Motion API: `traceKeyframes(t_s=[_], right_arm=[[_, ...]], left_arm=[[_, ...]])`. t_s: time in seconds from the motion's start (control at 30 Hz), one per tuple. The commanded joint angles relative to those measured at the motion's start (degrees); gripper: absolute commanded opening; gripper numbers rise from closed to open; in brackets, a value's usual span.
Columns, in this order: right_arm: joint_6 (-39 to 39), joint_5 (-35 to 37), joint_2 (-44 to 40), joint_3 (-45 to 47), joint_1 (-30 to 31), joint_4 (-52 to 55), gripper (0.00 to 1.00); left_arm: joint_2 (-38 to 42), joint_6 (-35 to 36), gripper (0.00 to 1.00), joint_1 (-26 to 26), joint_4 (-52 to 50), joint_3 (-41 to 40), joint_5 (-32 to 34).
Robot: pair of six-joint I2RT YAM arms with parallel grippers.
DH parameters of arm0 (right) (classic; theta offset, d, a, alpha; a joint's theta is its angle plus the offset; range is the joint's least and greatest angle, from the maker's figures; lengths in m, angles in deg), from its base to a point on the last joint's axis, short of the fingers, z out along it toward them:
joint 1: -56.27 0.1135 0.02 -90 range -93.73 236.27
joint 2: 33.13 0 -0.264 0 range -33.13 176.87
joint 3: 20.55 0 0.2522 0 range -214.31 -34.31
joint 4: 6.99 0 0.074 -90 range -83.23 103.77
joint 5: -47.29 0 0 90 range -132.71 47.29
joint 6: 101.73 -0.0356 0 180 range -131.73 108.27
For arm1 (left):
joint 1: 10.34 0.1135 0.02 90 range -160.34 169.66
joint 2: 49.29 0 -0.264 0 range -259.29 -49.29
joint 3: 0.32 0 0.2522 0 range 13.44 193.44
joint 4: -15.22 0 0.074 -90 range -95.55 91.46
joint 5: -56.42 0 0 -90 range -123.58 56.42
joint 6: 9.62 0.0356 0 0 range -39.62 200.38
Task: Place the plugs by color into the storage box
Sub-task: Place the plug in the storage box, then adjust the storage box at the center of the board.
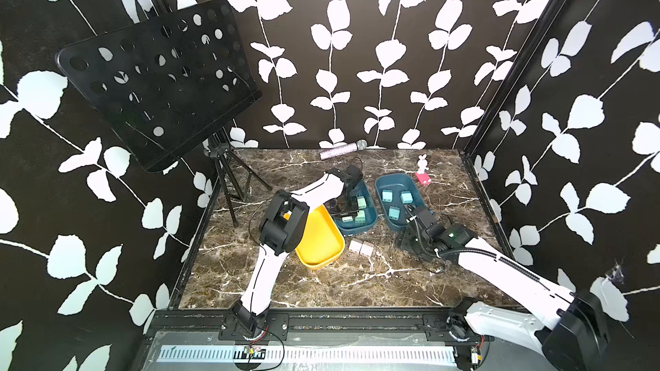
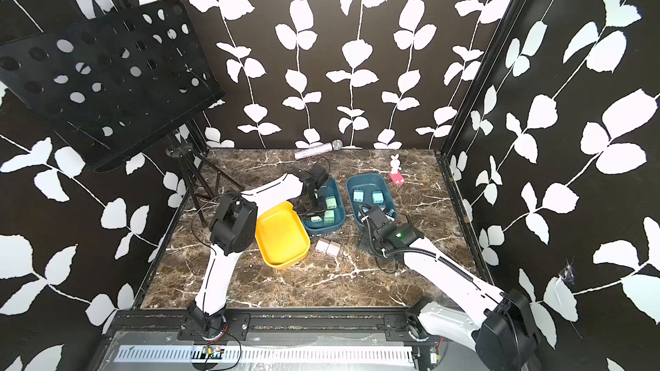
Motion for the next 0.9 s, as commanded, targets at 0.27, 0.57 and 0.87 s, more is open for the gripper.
traceKeyframes(t_s=[0.27, 0.57, 0.87], right_arm=[[0.2, 1.7, 1.2, -4.1, -0.1, 2.1, 0.73], [6.1, -0.2, 13.0, -16.6, 1.8, 2.0, 0.72], [14.9, -6.9, 45.8, -52.4, 5.7, 4.3, 0.72]], left_arm=[[2.3, 5.1, 0.69, -0.3, -5.5, 6.2, -1.0], [16.1, 5.4, 0.71, 4.4, -12.6, 11.8, -1.4], [39.1, 9.4, 0.7, 21.9, -13.5, -16.5, -0.6]])
